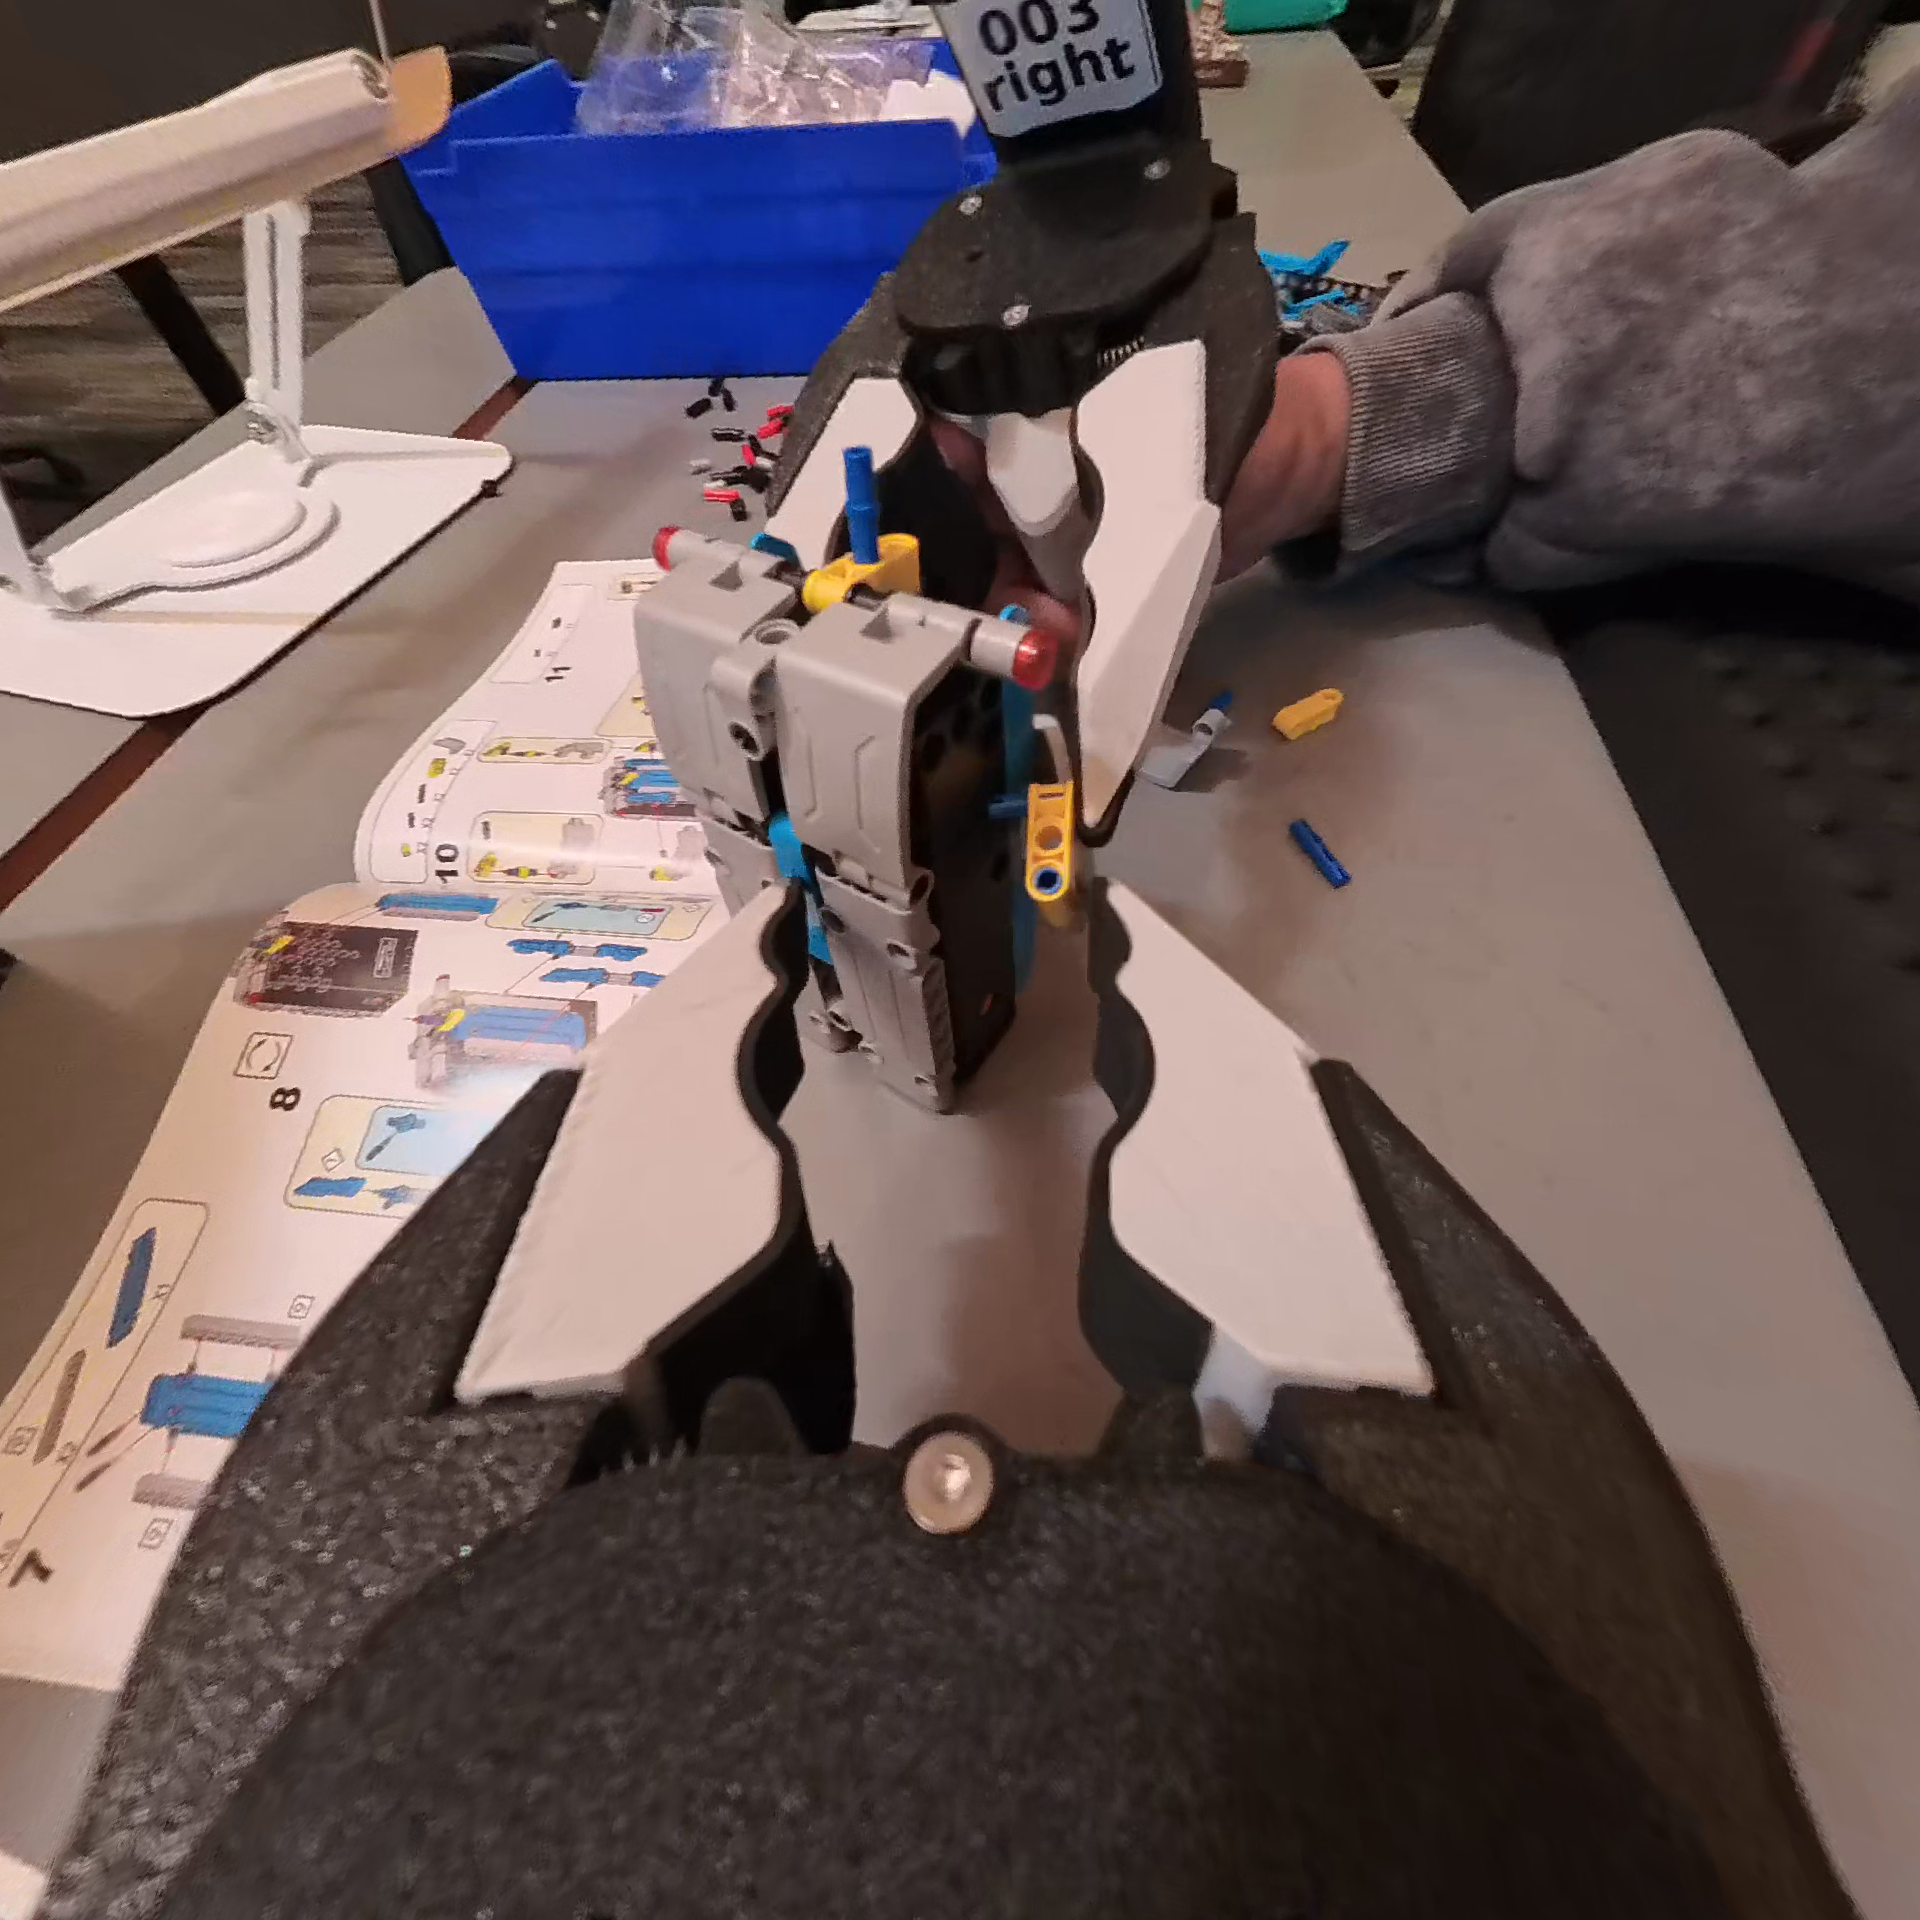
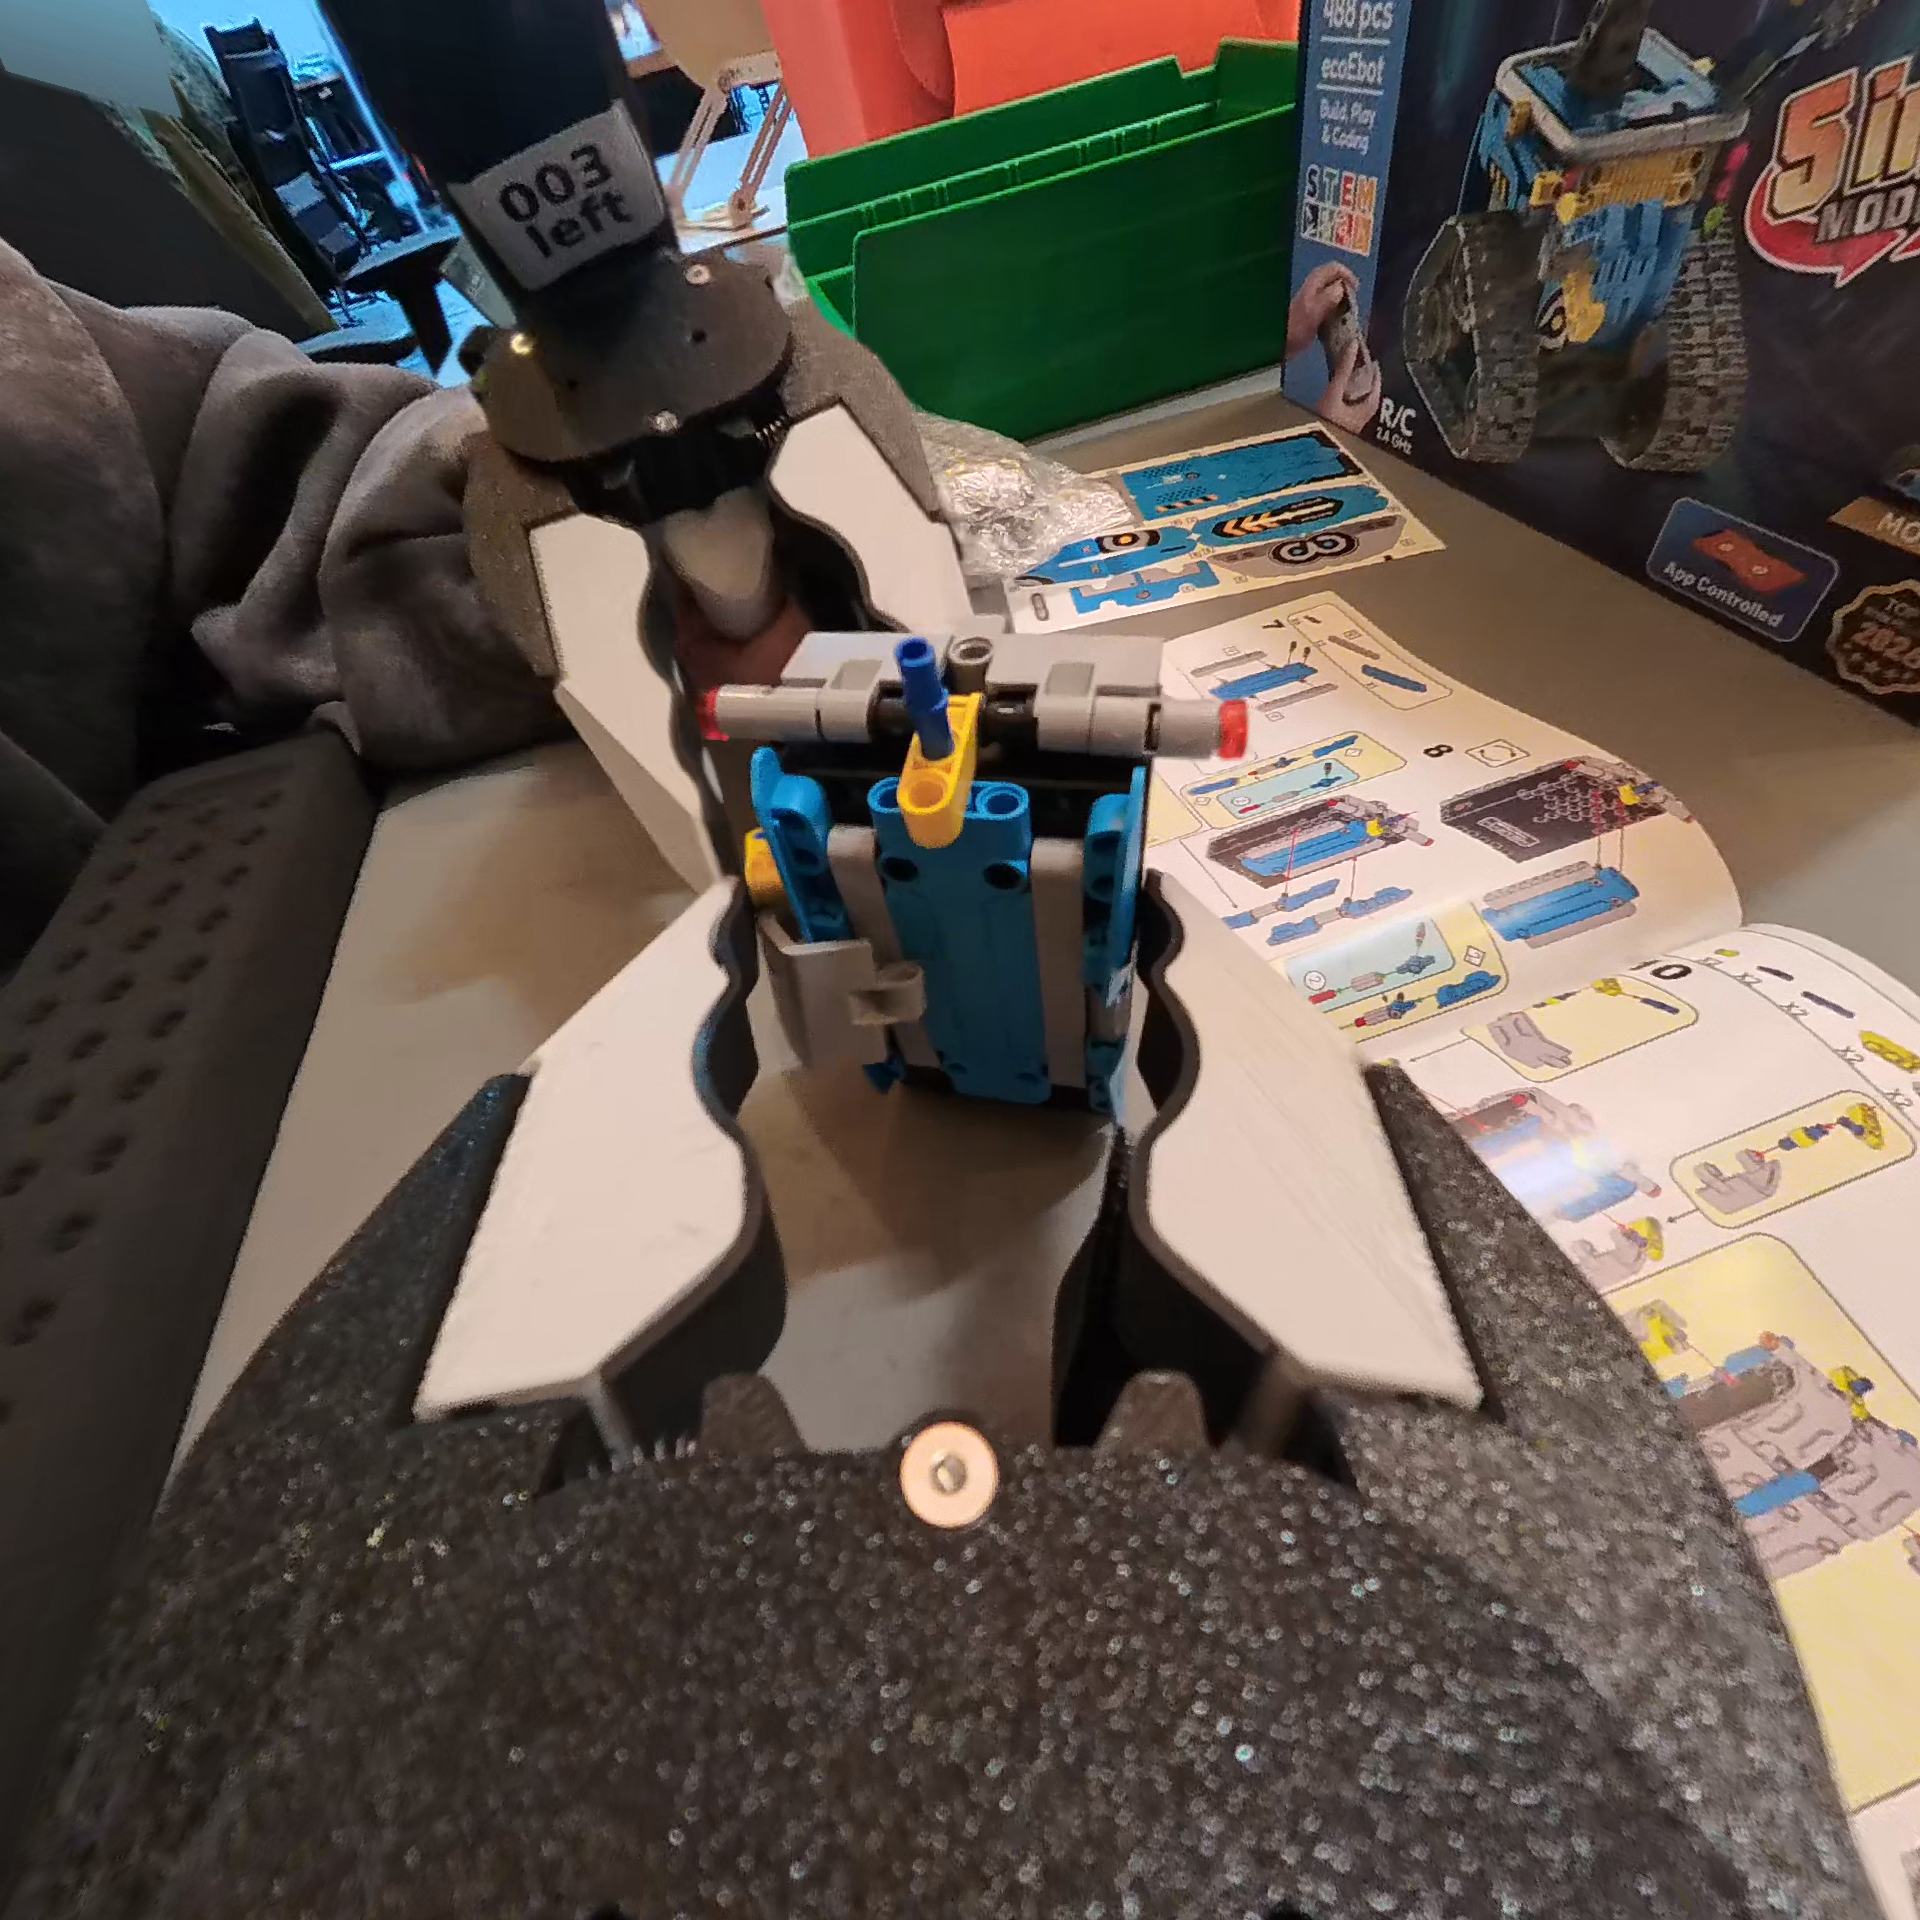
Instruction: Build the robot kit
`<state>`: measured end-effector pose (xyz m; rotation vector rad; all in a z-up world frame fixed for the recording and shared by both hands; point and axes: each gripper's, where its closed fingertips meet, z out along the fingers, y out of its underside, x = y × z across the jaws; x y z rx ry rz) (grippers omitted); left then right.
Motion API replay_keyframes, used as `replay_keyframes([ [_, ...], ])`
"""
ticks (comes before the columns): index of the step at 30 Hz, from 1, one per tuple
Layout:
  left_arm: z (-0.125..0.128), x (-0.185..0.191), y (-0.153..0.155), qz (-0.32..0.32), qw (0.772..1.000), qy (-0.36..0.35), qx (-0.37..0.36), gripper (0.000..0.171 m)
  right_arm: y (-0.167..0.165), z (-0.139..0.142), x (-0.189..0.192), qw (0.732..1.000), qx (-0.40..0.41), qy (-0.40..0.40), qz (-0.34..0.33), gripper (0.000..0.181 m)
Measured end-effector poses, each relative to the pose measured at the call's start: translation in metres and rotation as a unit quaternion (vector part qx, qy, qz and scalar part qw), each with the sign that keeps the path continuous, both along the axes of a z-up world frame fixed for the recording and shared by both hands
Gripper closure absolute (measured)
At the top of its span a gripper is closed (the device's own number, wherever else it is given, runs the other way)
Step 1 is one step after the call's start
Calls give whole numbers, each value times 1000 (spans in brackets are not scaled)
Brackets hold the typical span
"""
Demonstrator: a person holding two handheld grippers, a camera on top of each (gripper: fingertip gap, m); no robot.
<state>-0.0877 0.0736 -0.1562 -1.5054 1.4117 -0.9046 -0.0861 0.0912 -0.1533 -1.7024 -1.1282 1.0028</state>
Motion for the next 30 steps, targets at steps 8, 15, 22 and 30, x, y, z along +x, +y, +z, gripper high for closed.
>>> replay_keyframes([
  [8, -2, 1, -2, 16, 1000, 0, 10, 122, -3, -2, -1, 1000, 13, -8, -2, 106],
  [15, 1, 0, -1, 12, 1000, -18, -18, 123, -3, -2, -1, 1000, 19, 1, 2, 106],
  [22, 3, -1, 0, 8, 999, -30, -41, 124, -2, -1, -2, 1000, 16, 15, -2, 106],
  [30, 10, -2, -4, -9, 997, -51, -50, 138, -3, -6, -2, 1000, 31, -6, -1, 110],
])
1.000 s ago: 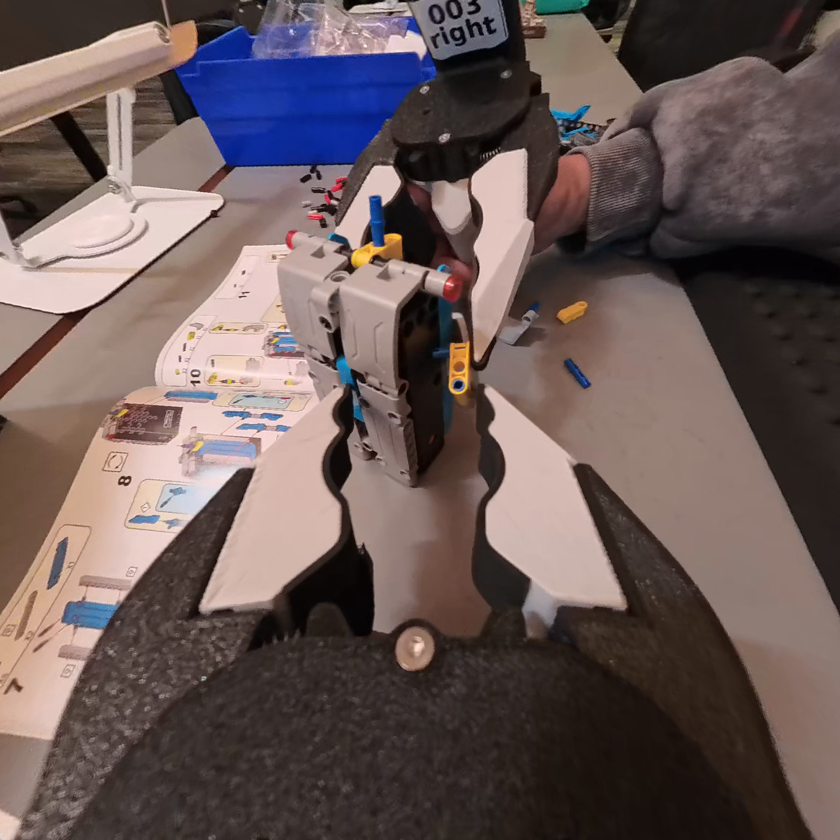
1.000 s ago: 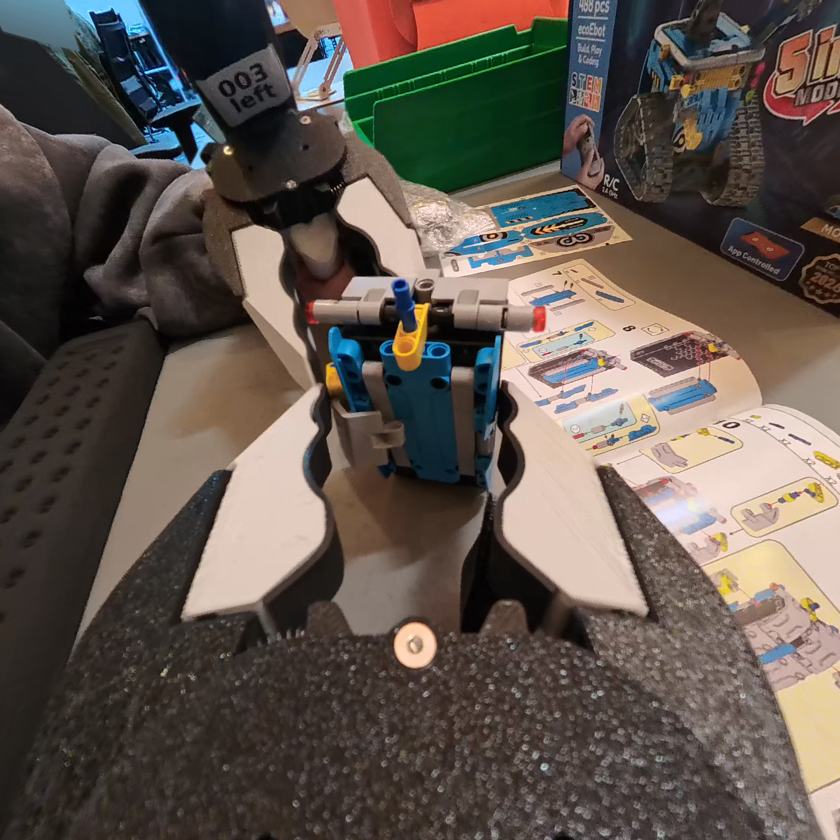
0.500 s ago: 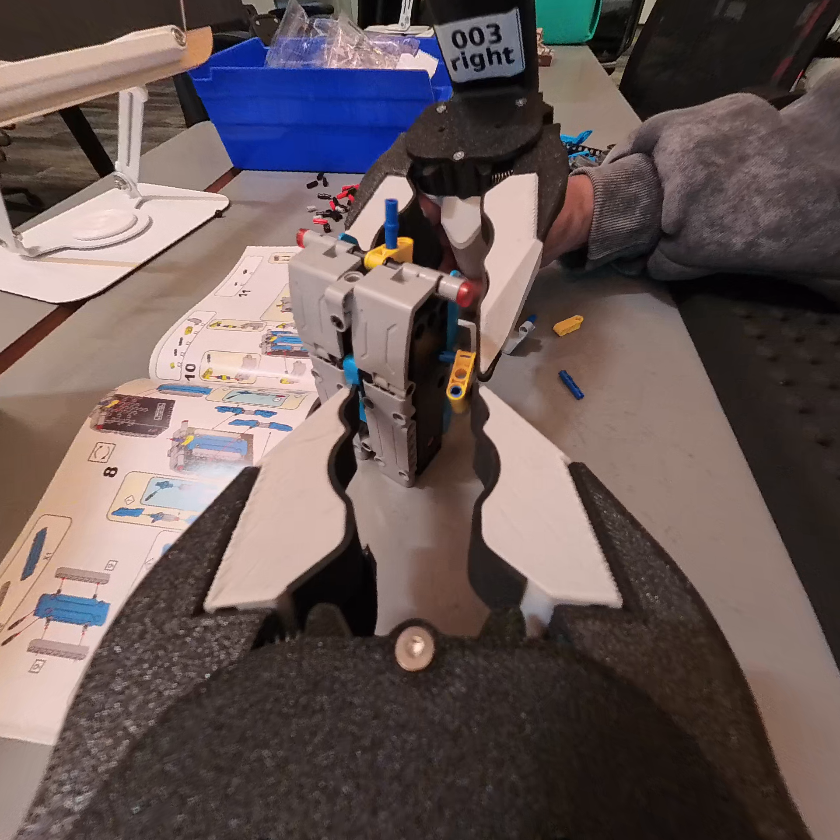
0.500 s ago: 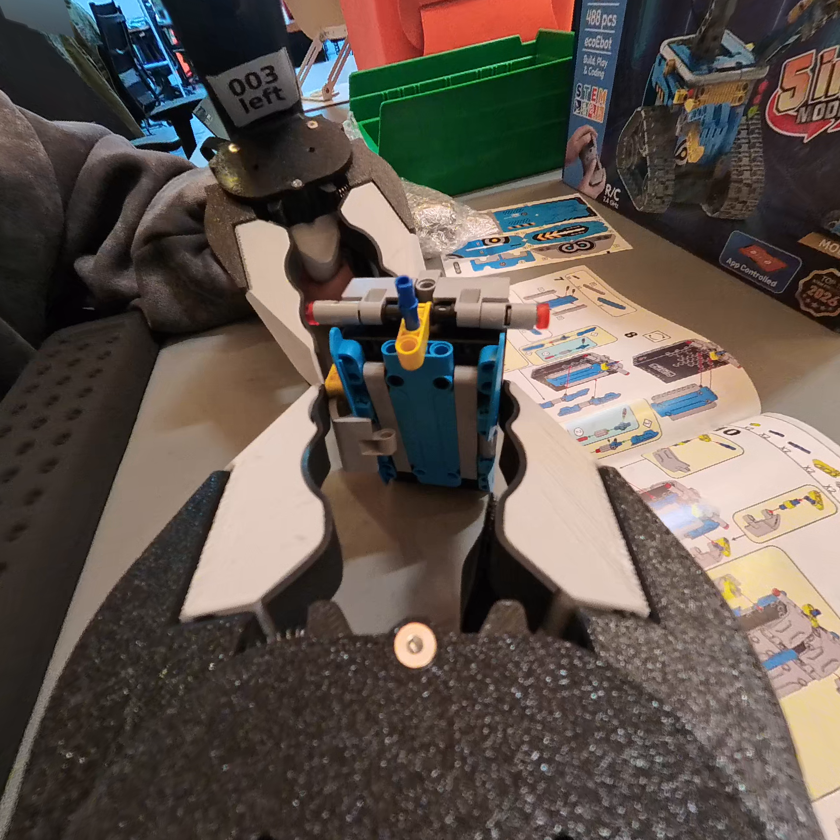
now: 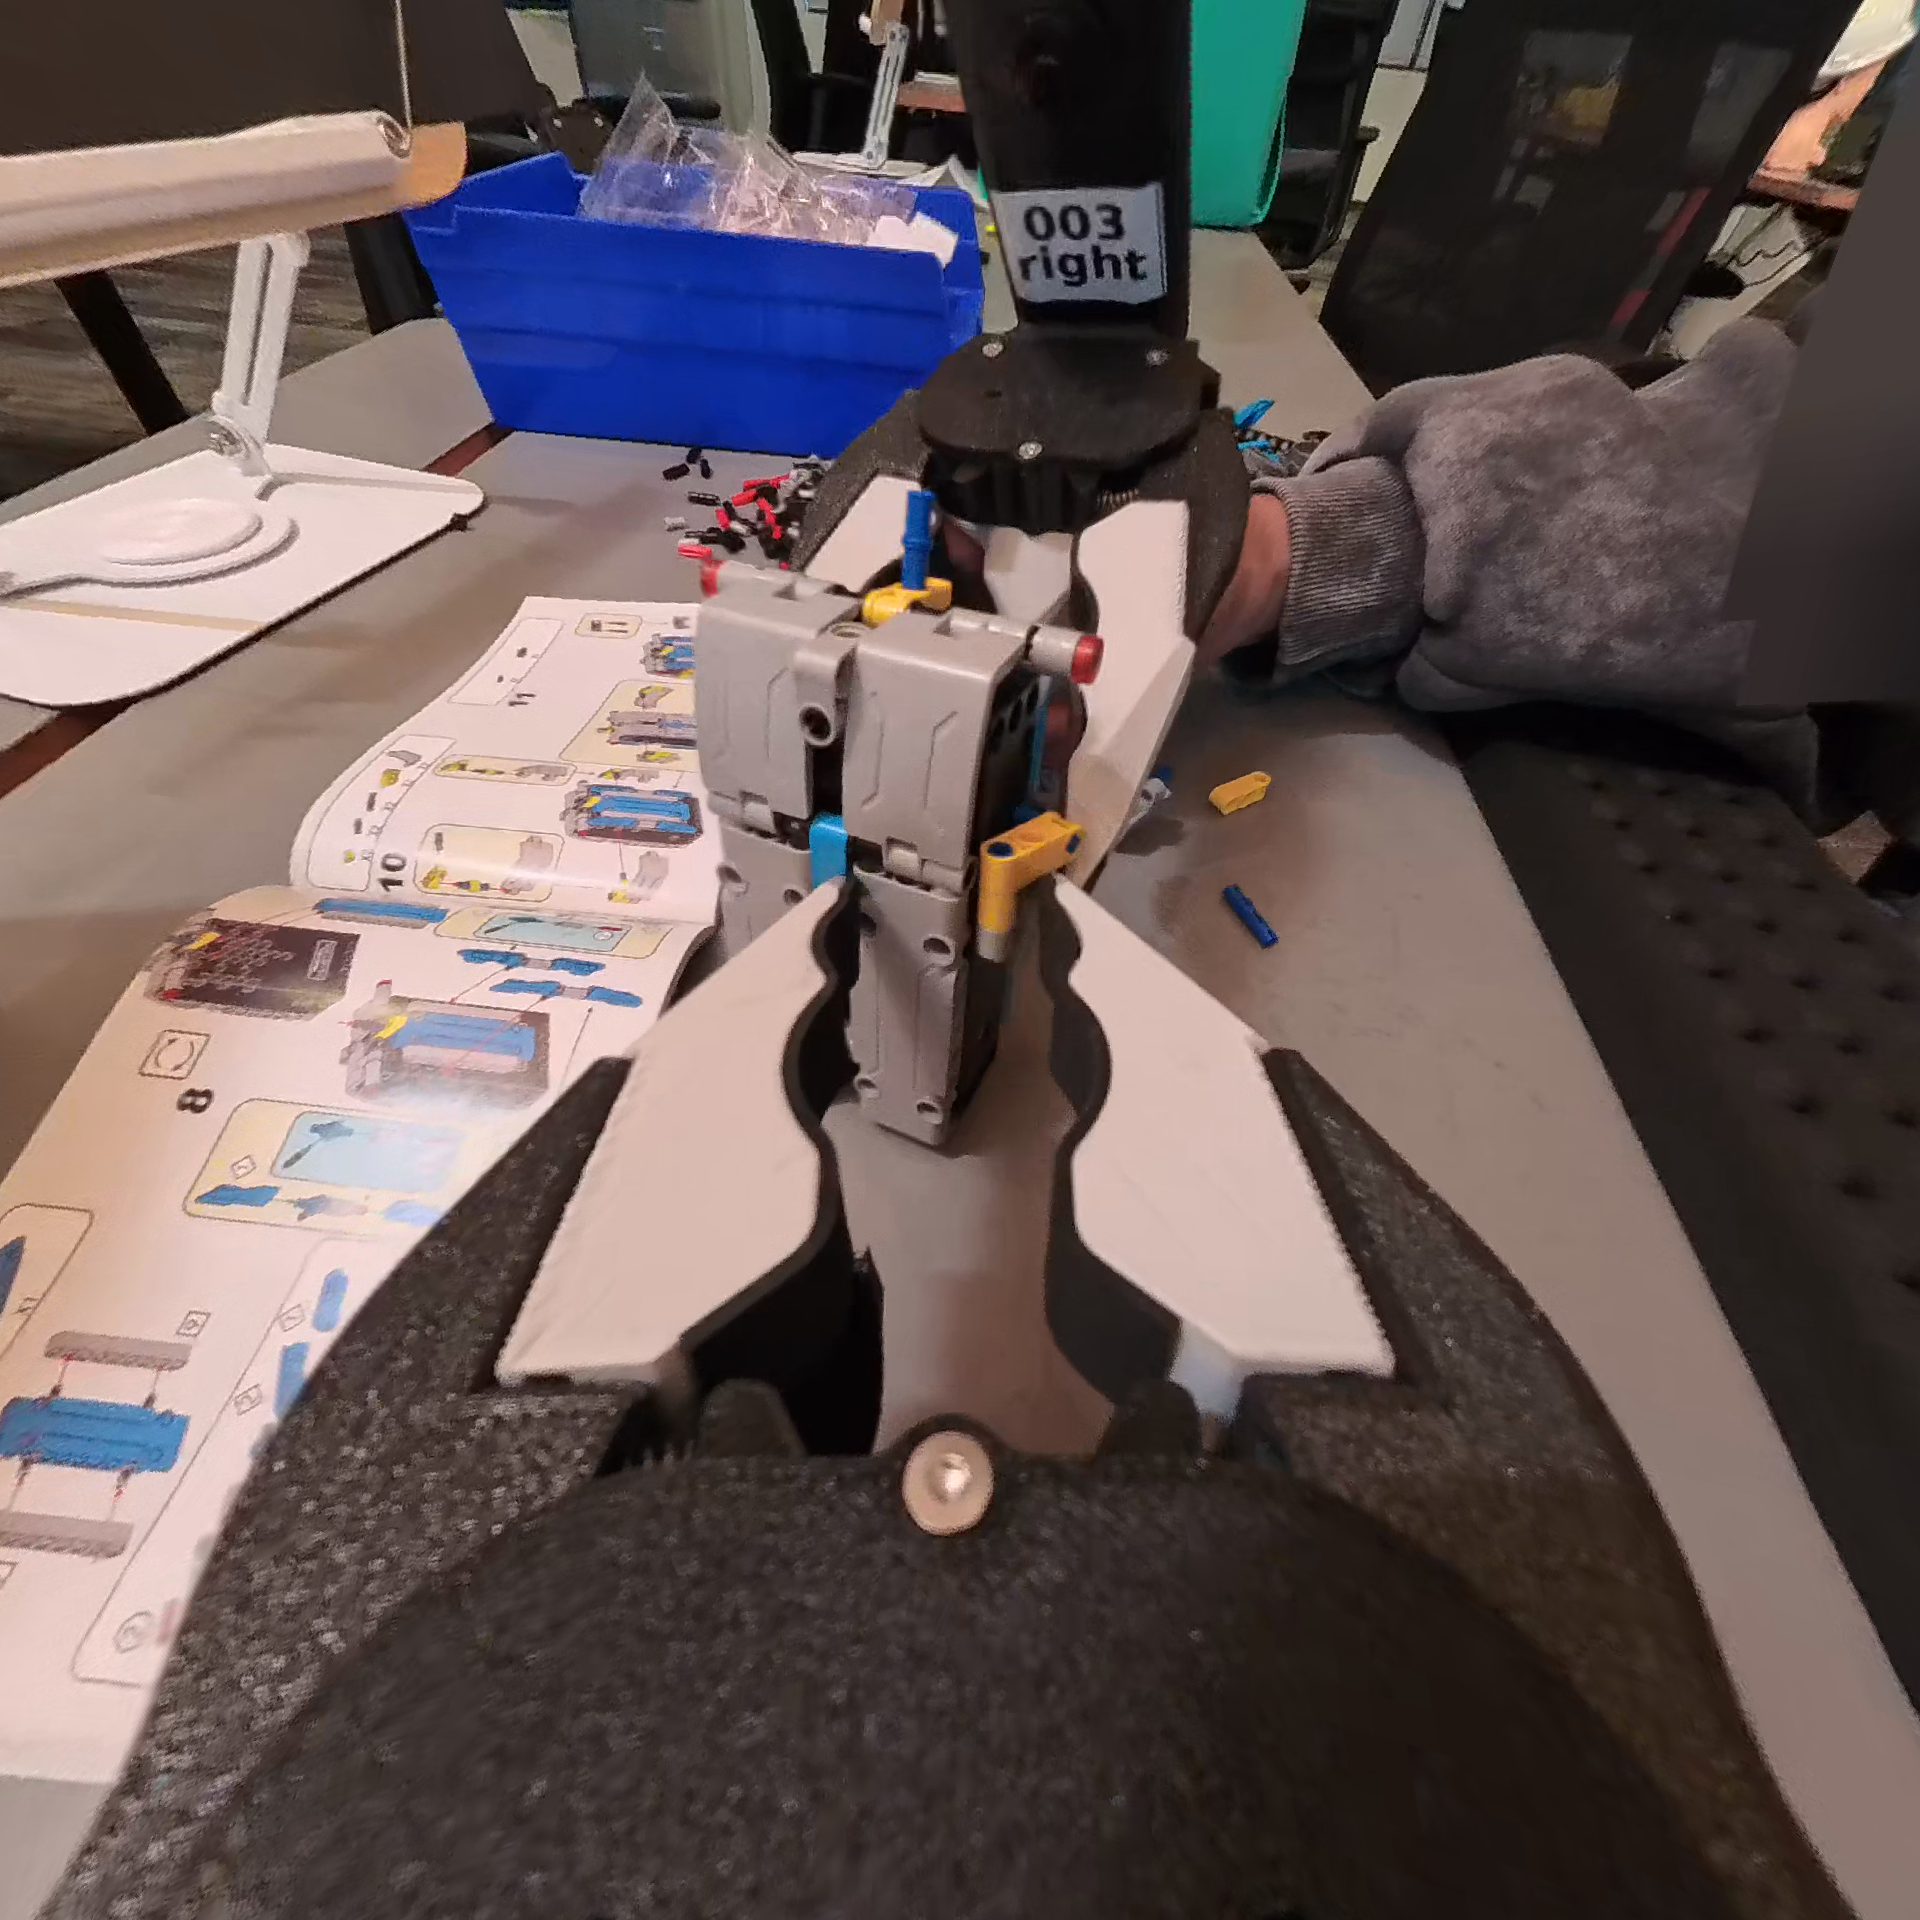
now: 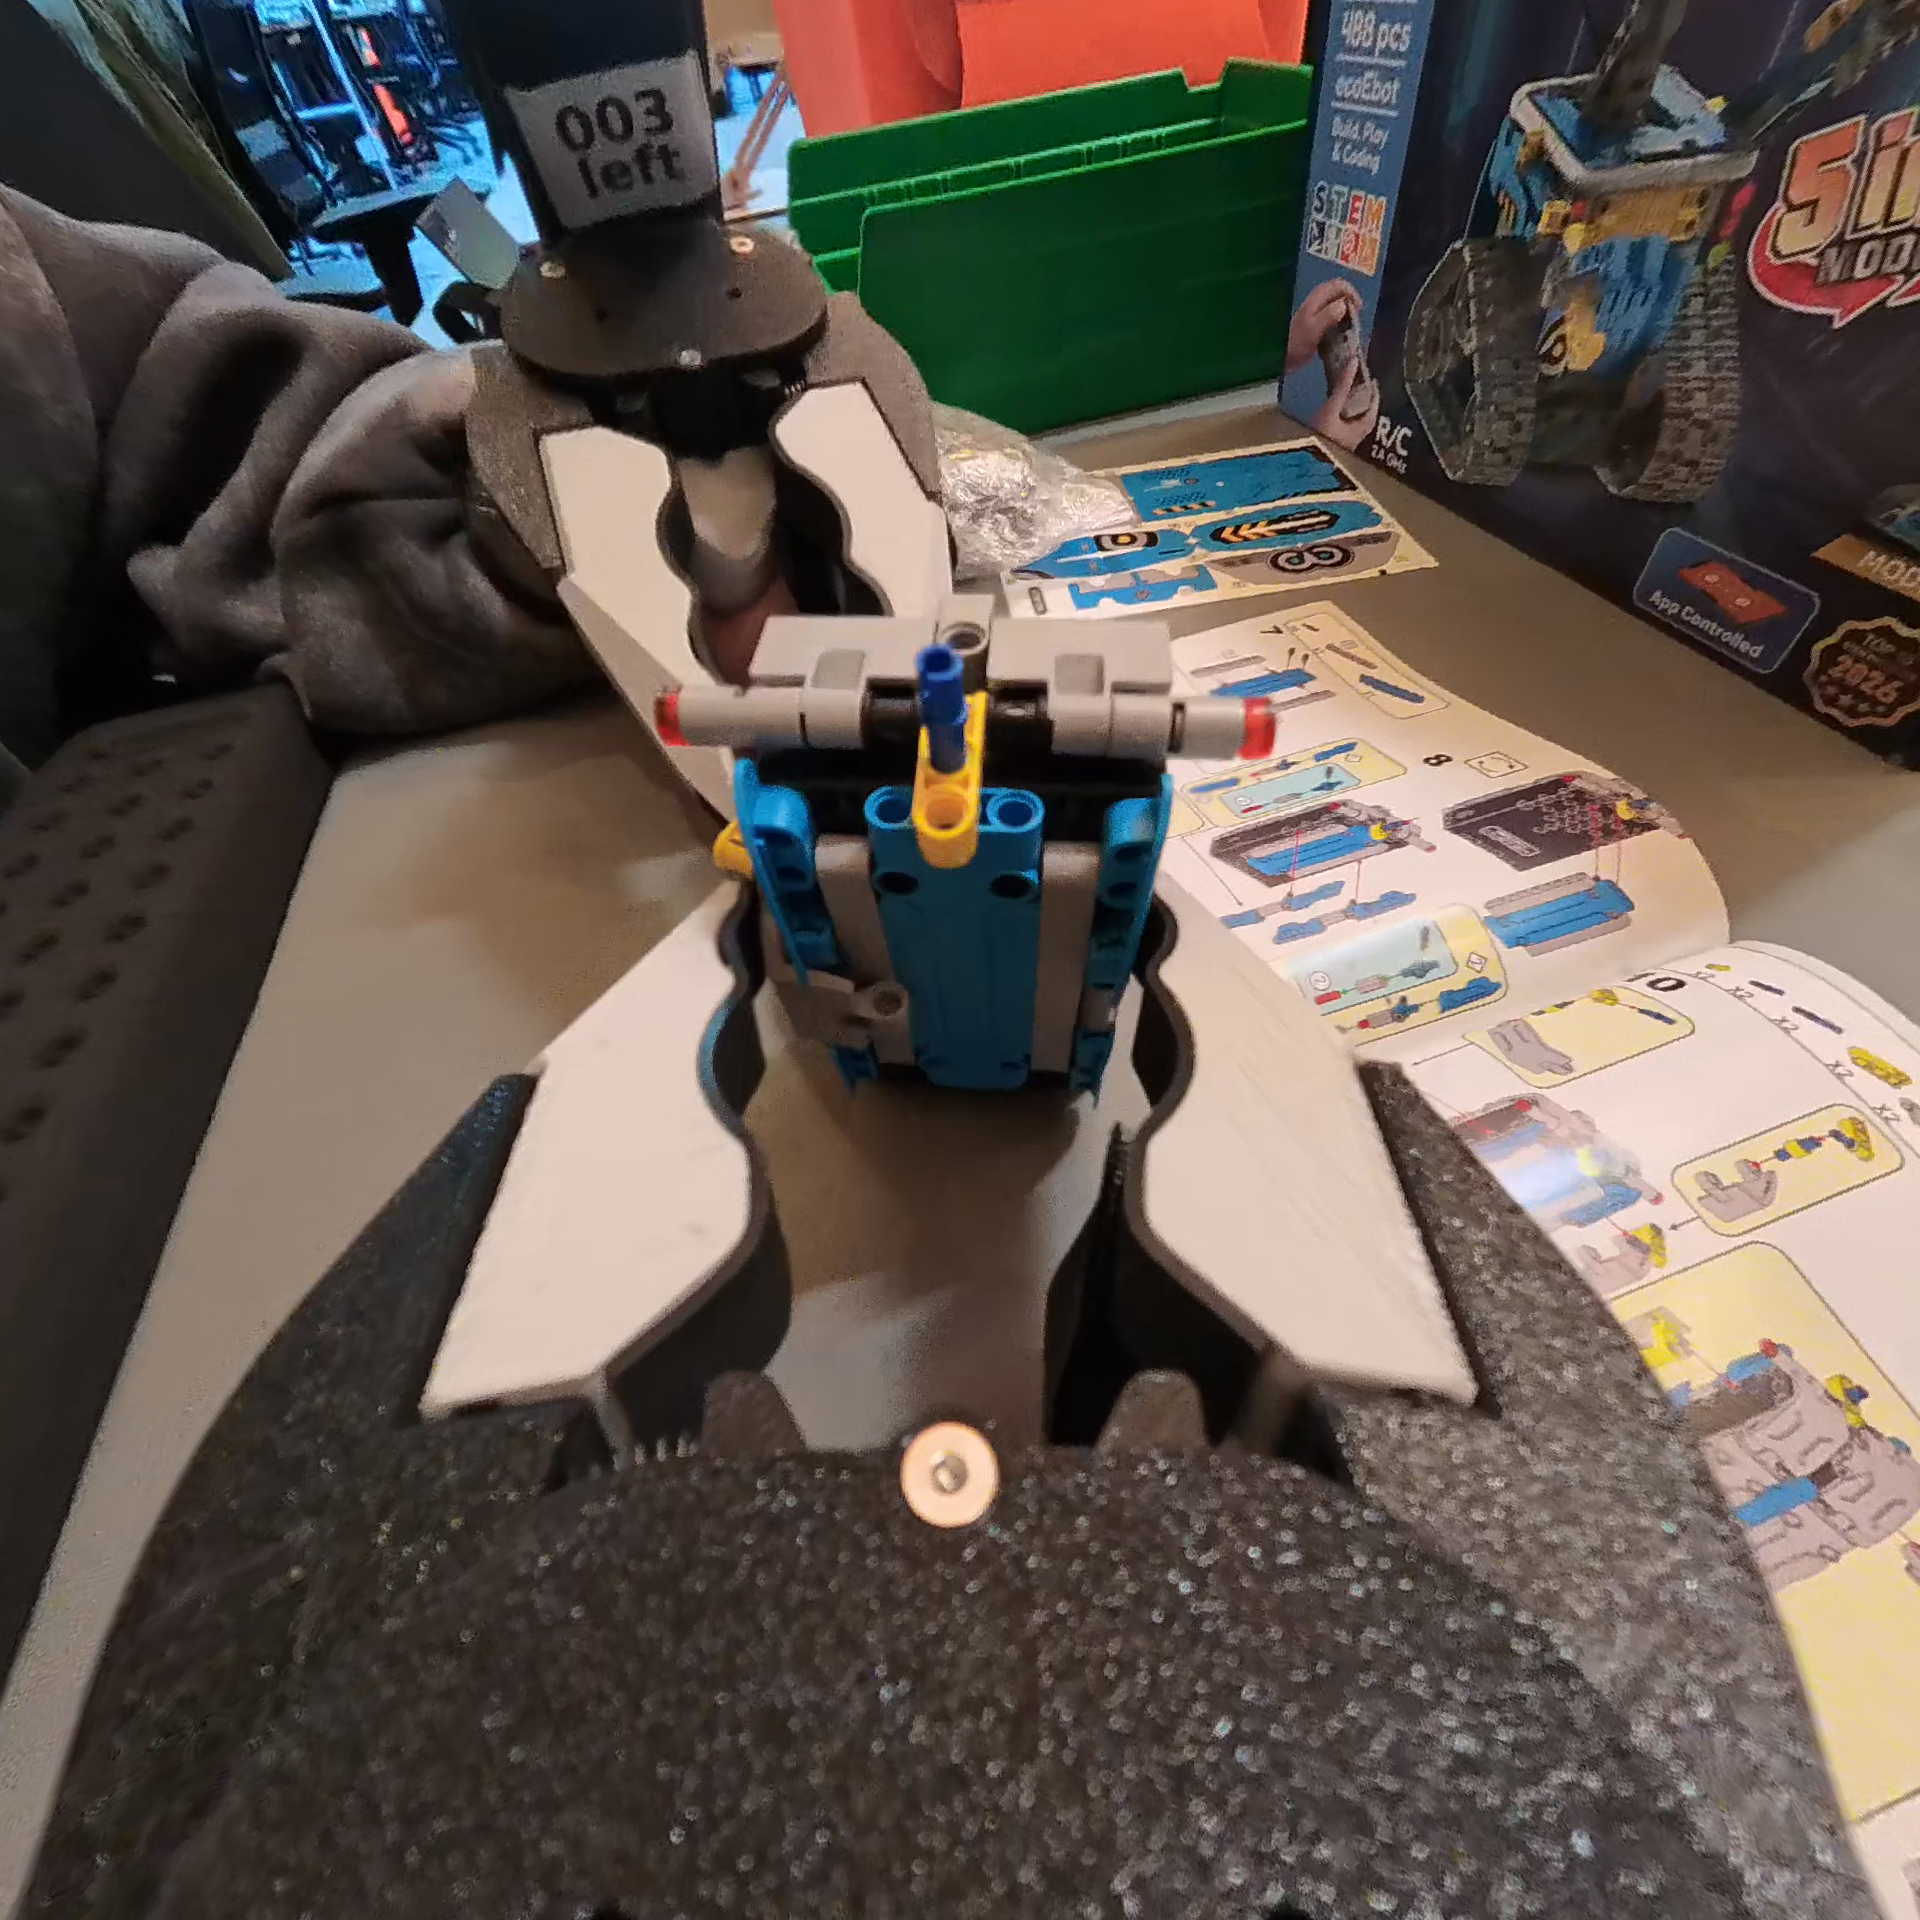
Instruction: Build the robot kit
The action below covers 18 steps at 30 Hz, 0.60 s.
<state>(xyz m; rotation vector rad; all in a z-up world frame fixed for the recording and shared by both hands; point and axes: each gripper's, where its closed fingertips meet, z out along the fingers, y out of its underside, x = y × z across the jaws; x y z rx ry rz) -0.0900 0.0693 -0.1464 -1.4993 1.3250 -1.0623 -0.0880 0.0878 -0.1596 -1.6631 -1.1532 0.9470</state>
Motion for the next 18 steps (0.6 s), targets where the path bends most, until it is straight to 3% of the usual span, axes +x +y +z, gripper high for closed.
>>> replay_keyframes([
  [6, -1, 1, 2, 14, 999, 8, 35, 140, 1, 0, 1, 1000, -13, -3, 2, 112],
  [12, 2, -3, 0, 20, 998, 2, 56, 126, 0, 0, 0, 1000, -13, -9, 5, 112],
  [16, 2, 2, -4, -1, 1000, -4, 15, 110, -1, -1, -1, 1000, 0, -19, 9, 112],
  [18, 0, 4, 0, 2, 1000, 1, 2, 111, -3, -2, -4, 999, 12, -29, 9, 112],
])
